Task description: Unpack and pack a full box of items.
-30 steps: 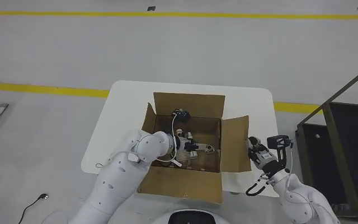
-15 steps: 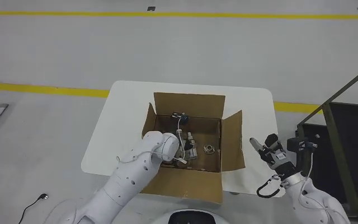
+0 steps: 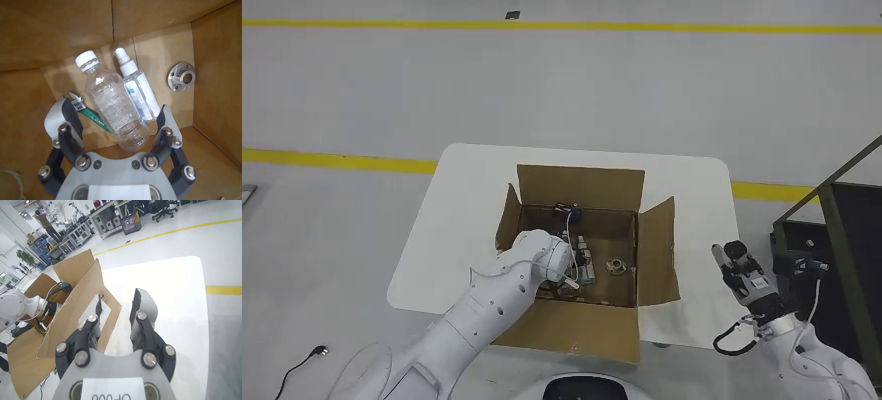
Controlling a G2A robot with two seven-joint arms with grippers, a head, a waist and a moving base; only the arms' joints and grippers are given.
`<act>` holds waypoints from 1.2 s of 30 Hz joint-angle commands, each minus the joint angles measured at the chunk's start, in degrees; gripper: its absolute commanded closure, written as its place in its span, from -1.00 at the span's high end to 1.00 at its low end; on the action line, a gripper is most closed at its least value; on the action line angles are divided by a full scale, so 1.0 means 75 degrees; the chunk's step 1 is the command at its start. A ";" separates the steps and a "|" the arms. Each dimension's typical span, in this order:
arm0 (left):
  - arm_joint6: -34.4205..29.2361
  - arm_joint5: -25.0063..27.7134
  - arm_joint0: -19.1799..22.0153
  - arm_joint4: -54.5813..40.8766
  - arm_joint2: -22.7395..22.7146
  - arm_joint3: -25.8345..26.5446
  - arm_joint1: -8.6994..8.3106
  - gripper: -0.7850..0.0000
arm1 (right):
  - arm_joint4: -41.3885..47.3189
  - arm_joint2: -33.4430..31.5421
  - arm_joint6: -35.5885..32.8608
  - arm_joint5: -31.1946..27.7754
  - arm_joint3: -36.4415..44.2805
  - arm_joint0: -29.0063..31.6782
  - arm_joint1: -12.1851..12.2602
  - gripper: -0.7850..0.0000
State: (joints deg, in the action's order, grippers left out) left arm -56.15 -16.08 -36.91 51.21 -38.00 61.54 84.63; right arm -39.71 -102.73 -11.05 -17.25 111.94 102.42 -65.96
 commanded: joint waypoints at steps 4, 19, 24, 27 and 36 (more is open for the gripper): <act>0.0000 0.0000 0.0000 0.0001 0.0000 0.0000 0.0000 1.00 | -0.0023 0.0011 0.0034 -0.0017 -0.0031 -0.0018 -0.0005 -0.89; 0.0270 -0.0766 0.0293 0.0206 0.0152 -0.1241 0.0381 1.00 | -0.0093 0.0050 -0.0034 -0.0049 -0.0079 -0.0091 -0.0011 -0.95; 0.0313 -0.0771 0.0457 0.0050 0.0307 -0.1724 0.0624 1.00 | -0.0082 0.0045 -0.0033 -0.0048 -0.0123 -0.0089 -0.0015 -0.94; 0.0360 -0.0769 0.0551 -0.0029 0.0368 -0.1978 0.0758 1.00 | -0.0077 0.0056 -0.0032 -0.0037 -0.0151 -0.0105 -0.0018 -0.95; 0.0444 -0.0558 0.0772 -0.0365 0.0375 -0.2744 0.1067 1.00 | -0.0106 0.0123 -0.0084 -0.0011 -0.0172 -0.0187 -0.0024 -0.95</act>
State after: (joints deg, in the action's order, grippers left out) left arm -52.78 -20.42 -31.23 48.86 -35.14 41.53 92.43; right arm -40.50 -101.84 -11.64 -17.37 110.66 101.09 -66.14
